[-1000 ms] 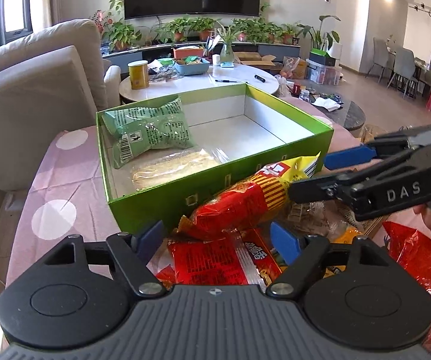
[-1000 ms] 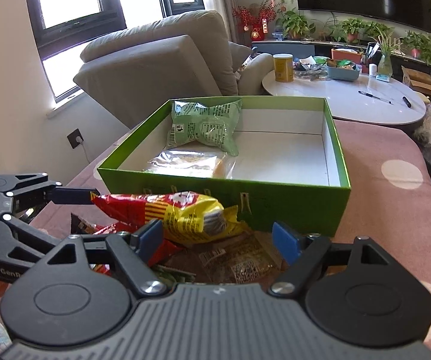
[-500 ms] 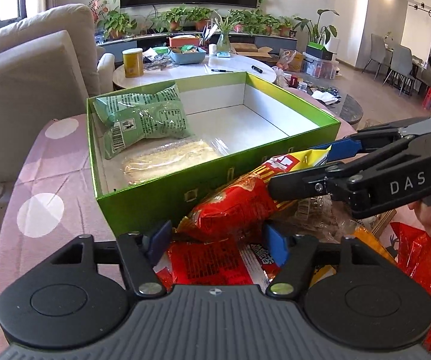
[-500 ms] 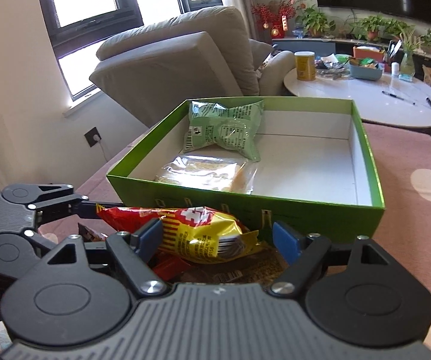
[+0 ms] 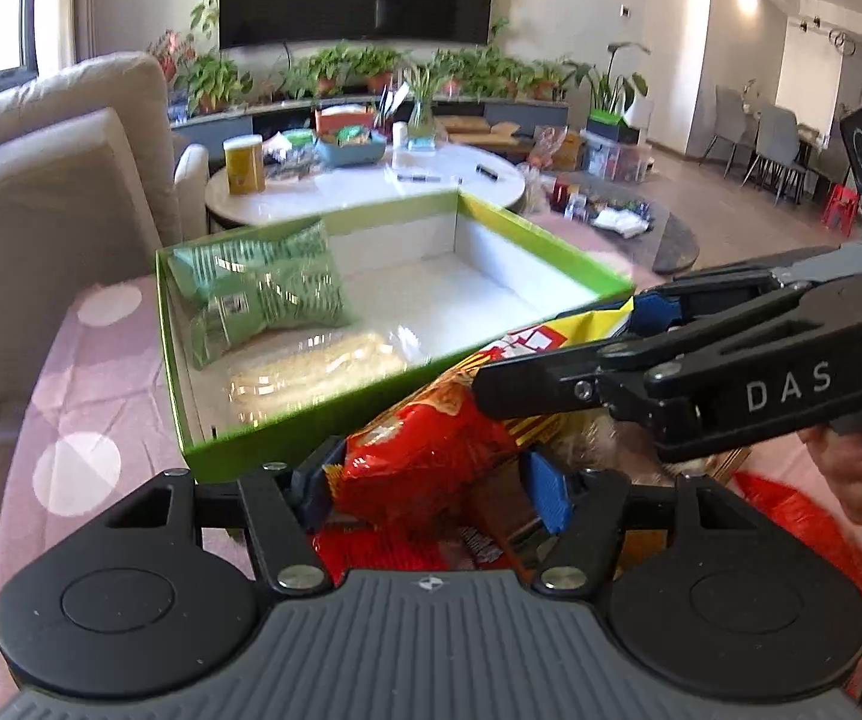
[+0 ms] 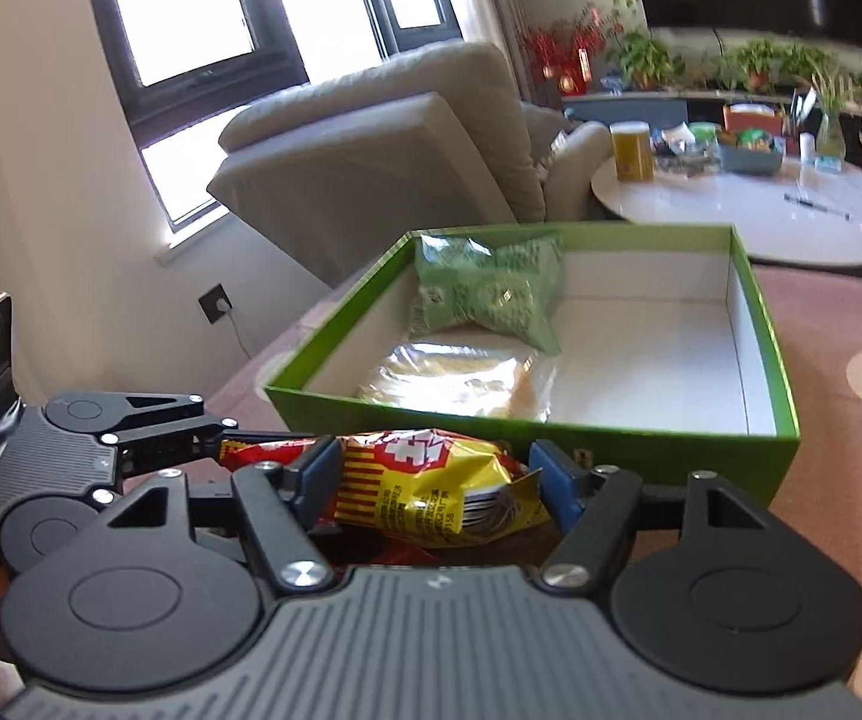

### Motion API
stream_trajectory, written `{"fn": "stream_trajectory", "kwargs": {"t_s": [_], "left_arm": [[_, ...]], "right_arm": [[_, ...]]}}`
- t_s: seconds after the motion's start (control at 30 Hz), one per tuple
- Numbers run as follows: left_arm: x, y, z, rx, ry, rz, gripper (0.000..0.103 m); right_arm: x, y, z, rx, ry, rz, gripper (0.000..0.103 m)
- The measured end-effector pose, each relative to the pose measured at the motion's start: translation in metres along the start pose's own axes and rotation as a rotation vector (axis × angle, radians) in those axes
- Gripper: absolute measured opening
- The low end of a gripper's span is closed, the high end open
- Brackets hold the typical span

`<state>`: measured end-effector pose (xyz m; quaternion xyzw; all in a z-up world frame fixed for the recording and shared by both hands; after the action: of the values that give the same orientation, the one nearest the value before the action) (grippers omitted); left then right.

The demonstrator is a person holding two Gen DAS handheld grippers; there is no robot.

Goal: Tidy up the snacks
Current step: 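Lift the red-and-yellow chip bag with both grippers toward the box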

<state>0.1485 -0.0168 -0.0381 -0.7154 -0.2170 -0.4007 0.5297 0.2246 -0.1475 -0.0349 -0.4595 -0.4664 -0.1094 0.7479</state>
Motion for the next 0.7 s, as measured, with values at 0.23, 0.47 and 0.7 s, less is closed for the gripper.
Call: {"fn": "stream_trajectory", "kwargs": {"t_s": [0.23, 0.47, 0.7], "left_arm": [[0.015, -0.026, -0.007, -0.017, 0.005, -0.074, 0.060], [0.039, -0.048, -0.012, -0.005, 0.053, -0.151, 0.060], [0.067, -0.047, 0.002, -0.005, 0.074, -0.172, 0.060]], "right_arm": [[0.014, -0.024, 0.006, -0.008, 0.020, -0.070, 0.075], [0.033, -0.042, 0.012, -0.016, 0.026, -0.145, 0.075], [0.055, -0.042, 0.012, -0.011, 0.055, -0.197, 0.075]]}}
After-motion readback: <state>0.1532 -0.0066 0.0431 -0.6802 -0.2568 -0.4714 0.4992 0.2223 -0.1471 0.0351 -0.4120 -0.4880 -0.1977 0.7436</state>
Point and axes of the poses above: each gripper's, at about its wrist camera, not at the fingertips, and y roughly the way its jaws point, z to its left, x to its top, the point moved 2 cm from there along y, roughly the way its jaws point, and after that the axes turned 6 degrees about -x, right-handed, at the moved point
